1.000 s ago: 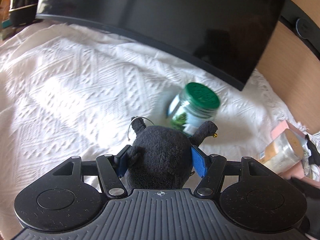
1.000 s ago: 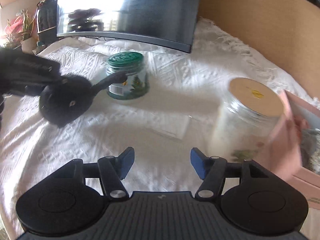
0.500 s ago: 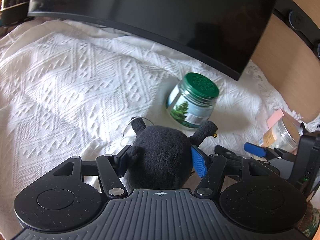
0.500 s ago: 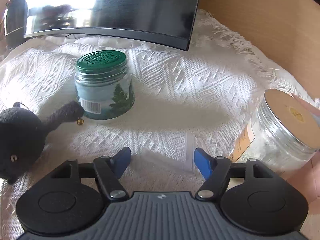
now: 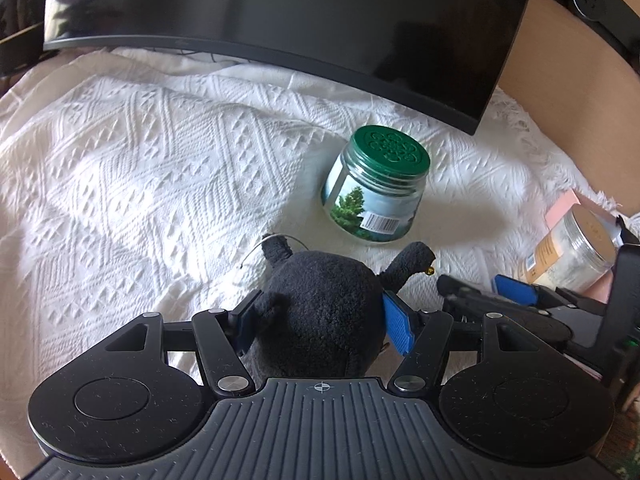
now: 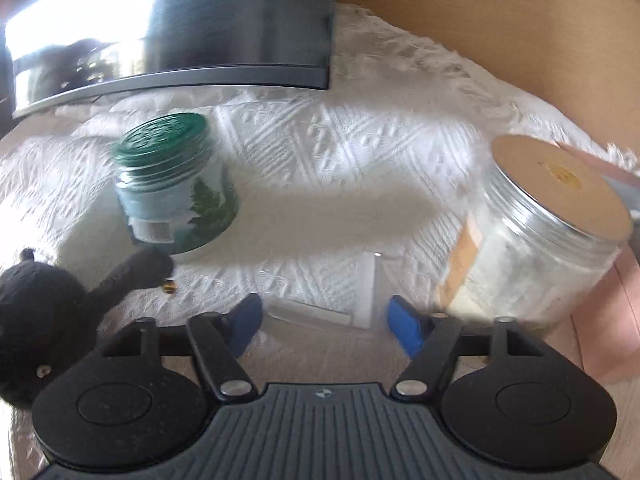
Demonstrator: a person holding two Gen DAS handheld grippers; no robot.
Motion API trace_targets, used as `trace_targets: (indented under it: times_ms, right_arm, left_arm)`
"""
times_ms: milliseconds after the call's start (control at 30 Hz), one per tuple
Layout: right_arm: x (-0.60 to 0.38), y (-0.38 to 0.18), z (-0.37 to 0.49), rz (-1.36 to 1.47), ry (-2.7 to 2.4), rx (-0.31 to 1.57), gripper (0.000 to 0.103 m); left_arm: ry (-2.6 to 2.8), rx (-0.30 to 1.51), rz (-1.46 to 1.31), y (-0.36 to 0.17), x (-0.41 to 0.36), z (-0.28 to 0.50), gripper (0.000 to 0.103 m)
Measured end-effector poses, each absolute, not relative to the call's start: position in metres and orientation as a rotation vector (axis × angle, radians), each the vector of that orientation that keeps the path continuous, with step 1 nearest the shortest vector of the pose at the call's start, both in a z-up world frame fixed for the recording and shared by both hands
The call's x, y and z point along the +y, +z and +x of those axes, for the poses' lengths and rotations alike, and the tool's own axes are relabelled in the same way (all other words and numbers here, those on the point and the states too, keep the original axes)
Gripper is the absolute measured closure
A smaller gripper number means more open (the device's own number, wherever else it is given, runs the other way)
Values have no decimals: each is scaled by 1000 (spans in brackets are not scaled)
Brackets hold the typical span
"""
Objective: Organize soft objects
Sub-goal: 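Carry the black plush toy with the left gripper over the pink box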
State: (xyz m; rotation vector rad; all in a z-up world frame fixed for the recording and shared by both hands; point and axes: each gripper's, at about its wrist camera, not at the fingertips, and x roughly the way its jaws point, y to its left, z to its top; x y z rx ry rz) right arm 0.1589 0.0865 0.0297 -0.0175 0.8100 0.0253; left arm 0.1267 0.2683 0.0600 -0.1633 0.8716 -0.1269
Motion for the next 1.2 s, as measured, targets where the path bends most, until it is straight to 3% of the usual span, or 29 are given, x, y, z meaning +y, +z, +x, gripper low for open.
trace_targets:
  times_ms: [200, 533, 867, 1200]
  right_arm:
    - [84, 48, 145, -56, 120, 777, 42]
    - [74, 134, 107, -196, 245, 504, 43]
    - [-21, 198, 80, -201, 88, 349, 43]
    - [-132, 178, 72, -205, -92, 433, 42]
  left_arm:
    - [-140, 850, -158, 68, 260, 129, 35]
    - [-216, 673, -154, 143, 226, 150, 35]
    - [-445, 565, -123, 206, 121, 172, 35]
    - [-700, 743, -132, 167, -9, 194, 34]
